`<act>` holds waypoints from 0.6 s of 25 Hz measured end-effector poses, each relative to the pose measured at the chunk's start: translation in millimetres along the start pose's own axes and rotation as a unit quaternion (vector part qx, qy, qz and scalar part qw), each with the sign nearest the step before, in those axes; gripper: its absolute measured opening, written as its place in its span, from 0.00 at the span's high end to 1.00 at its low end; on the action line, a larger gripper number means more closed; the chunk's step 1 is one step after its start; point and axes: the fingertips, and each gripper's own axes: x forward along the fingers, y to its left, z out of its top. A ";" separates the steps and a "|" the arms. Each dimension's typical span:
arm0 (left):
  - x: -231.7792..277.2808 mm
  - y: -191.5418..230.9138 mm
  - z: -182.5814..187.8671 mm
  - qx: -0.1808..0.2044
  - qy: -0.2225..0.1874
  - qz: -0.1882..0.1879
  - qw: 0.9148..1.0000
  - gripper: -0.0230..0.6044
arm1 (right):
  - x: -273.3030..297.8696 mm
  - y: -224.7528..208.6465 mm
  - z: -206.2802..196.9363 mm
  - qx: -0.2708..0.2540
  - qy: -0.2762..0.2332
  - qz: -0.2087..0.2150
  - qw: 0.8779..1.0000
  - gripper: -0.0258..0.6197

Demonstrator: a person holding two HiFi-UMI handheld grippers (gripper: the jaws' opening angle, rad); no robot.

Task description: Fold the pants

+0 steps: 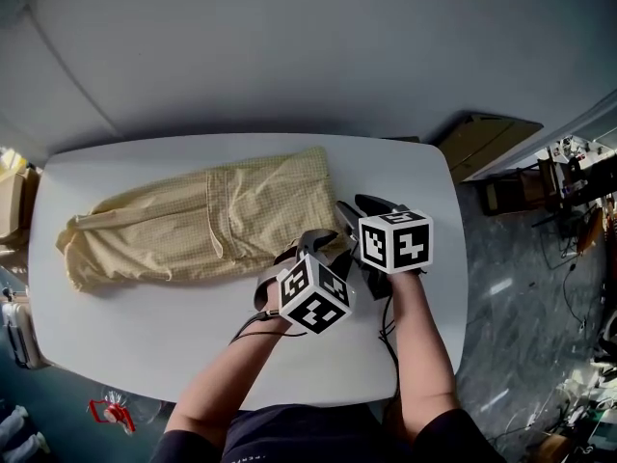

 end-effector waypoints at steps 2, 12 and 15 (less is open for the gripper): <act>9.8 0.3 -6.5 0.000 0.014 0.006 1.000 0.71 | 3.1 -4.5 12.2 -0.003 -0.004 0.001 1.000 0.71; 16.7 15.9 -21.5 -0.021 0.025 0.029 0.999 0.94 | 23.1 -5.3 15.4 -0.001 0.003 0.030 1.000 0.72; 6.9 9.8 -22.6 -0.054 0.006 -0.007 0.998 0.94 | 27.6 1.0 19.1 0.008 -0.001 0.047 0.999 0.72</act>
